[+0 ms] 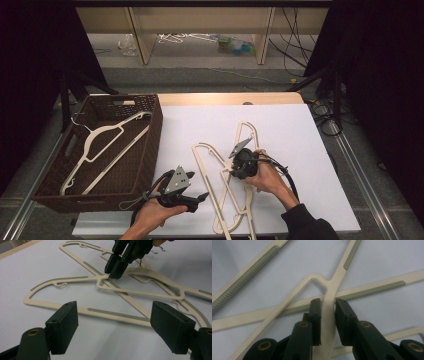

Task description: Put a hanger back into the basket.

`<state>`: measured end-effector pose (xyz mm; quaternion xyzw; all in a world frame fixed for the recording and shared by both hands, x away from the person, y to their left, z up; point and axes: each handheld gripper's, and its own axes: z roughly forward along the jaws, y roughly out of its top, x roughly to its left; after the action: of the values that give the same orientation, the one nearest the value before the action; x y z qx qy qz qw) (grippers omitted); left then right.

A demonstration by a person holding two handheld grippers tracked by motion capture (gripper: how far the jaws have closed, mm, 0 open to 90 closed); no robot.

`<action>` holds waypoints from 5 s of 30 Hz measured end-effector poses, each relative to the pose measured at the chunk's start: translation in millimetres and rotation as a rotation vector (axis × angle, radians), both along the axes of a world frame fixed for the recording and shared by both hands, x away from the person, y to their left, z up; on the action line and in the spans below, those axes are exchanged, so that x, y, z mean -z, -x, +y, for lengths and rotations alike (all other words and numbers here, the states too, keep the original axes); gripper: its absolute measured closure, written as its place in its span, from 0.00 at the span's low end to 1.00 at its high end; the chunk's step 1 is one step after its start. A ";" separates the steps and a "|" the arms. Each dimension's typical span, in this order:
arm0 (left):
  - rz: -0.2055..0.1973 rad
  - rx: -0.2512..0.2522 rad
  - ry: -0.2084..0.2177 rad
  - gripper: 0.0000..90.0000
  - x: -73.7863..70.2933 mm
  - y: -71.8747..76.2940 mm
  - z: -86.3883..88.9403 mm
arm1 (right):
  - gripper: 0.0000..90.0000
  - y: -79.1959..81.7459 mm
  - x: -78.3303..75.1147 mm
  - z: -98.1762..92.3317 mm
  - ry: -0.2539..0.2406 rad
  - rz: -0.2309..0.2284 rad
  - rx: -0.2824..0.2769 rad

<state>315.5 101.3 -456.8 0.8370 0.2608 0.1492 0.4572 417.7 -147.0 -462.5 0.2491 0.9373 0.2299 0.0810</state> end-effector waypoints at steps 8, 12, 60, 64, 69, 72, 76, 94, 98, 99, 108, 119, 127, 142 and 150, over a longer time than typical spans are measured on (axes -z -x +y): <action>-0.001 -0.014 0.001 0.25 0.0 1.4 4.2 | 0.70 9.4 -17.3 -6.9 -0.045 -0.032 0.096; -0.003 -0.023 0.008 0.25 -0.6 2.0 5.9 | 0.62 34.4 -30.5 -14.9 -0.063 -0.020 0.188; 0.025 0.015 -0.021 0.25 2.2 -11.4 -0.7 | 0.89 113.0 -12.1 -42.7 0.106 0.068 0.081; 0.044 0.043 -0.038 0.28 3.0 -21.7 -9.1 | 0.89 112.7 -21.7 -44.6 0.103 0.033 0.052; 0.058 0.083 -0.100 0.34 9.7 -35.0 -24.0 | 0.89 115.6 -30.3 -44.5 0.110 0.006 0.042; 0.063 0.097 -0.119 0.36 11.3 -39.0 -30.9 | 0.89 117.1 -33.3 -44.2 0.112 -0.002 0.039; 0.064 0.120 -0.124 0.40 12.3 -44.3 -41.1 | 0.89 117.5 -35.5 -44.3 0.112 -0.013 0.019; 0.009 0.267 -0.178 0.72 3.1 -49.8 -51.1 | 0.89 120.7 -42.7 -45.3 0.104 -0.039 -0.028; -0.002 0.306 -0.173 0.75 -5.4 -46.3 -47.5 | 0.89 119.8 -44.0 -48.2 0.082 -0.040 -0.051; -0.005 0.315 -0.174 0.76 -8.4 -44.8 -46.9 | 0.89 119.5 -43.9 -49.3 0.078 -0.044 -0.059; -0.052 0.371 -0.208 0.83 -41.6 -26.1 -38.3 | 0.57 119.6 -65.7 -67.3 -0.086 -0.087 -0.002; -0.023 0.283 -0.142 0.95 -65.3 -10.9 -29.3 | 0.44 117.4 -95.0 -89.7 -0.264 -0.193 0.130; -0.016 0.202 -0.078 0.95 -81.0 -15.3 -13.4 | 0.44 116.8 -93.4 -94.4 -0.283 -0.214 0.153; 0.000 0.051 0.146 0.95 -127.6 -24.7 32.4 | 0.34 116.1 -61.9 -85.7 -0.247 -0.140 0.187; -0.027 0.027 0.266 0.95 -161.6 -20.0 56.9 | 0.29 112.8 -48.6 -86.4 -0.241 -0.124 0.211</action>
<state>335.5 158.2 -295.2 0.7703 0.2608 0.1181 0.5697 304.9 -233.3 -413.9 0.3394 0.8648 0.3459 0.1317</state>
